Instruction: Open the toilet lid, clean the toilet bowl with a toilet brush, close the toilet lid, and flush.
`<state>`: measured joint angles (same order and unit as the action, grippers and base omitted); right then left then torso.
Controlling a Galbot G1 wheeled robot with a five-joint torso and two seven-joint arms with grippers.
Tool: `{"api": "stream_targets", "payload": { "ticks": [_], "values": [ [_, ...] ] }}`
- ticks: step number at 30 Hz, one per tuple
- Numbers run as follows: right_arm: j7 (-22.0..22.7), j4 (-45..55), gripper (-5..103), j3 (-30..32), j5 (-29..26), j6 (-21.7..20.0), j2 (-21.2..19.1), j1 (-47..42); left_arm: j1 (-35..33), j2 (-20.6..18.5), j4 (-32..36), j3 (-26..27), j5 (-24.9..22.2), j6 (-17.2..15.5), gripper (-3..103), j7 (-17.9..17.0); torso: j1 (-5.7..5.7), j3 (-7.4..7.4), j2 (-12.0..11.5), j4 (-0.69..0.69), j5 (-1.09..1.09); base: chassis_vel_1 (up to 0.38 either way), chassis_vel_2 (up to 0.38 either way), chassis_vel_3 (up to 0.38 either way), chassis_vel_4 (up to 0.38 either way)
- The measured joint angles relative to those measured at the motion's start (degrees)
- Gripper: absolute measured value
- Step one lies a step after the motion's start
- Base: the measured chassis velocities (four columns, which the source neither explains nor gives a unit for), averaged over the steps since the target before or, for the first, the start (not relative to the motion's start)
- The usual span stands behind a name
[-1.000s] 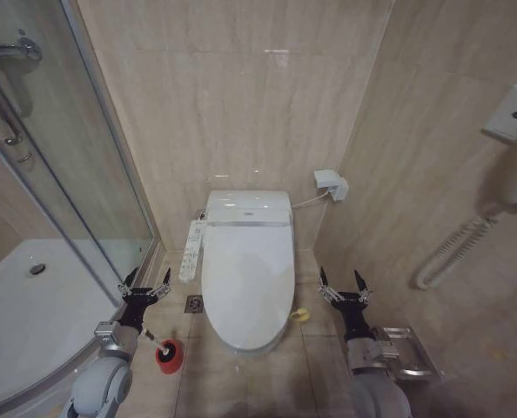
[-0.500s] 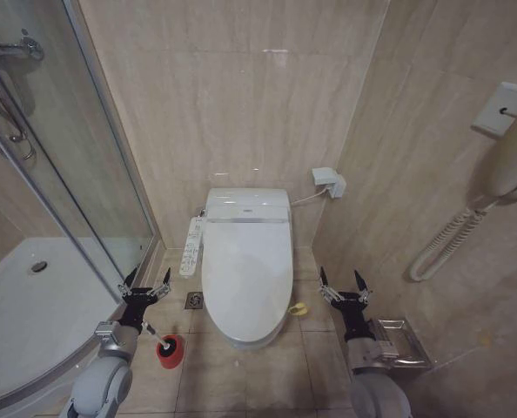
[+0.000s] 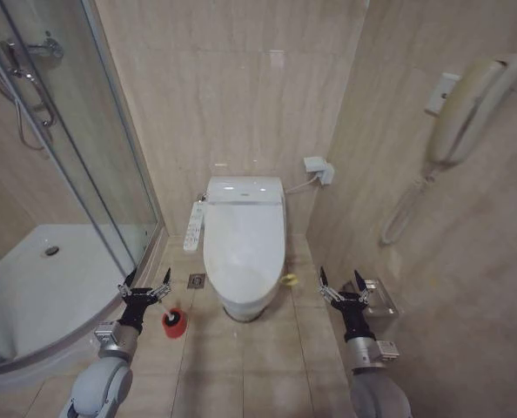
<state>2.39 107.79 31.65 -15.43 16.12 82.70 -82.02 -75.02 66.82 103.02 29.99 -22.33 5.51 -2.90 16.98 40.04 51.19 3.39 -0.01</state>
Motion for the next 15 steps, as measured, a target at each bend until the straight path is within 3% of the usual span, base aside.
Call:
{"api": "stream_targets", "payload": {
  "ticks": [6, 15],
  "values": [
    [0.00, 0.00, 100, 0.00, 0.00, 0.00, 0.00, -0.01, 0.01, 0.00, 0.00, 0.00, 0.00, 0.00, 100, 0.00, 0.00, 0.00, 0.01, 0.03, 0.01, 0.115, -0.113, -0.129, 0.100],
    [0.00, 0.00, 100, 0.00, 0.00, 0.00, 0.00, 0.04, 0.04, 0.00, 0.00, 0.00, 0.00, 0.00, 100, 0.00, 0.11, 0.04, -0.04, 0.02, 0.00, -0.043, 0.042, 0.059, -0.039]
  ]
}}
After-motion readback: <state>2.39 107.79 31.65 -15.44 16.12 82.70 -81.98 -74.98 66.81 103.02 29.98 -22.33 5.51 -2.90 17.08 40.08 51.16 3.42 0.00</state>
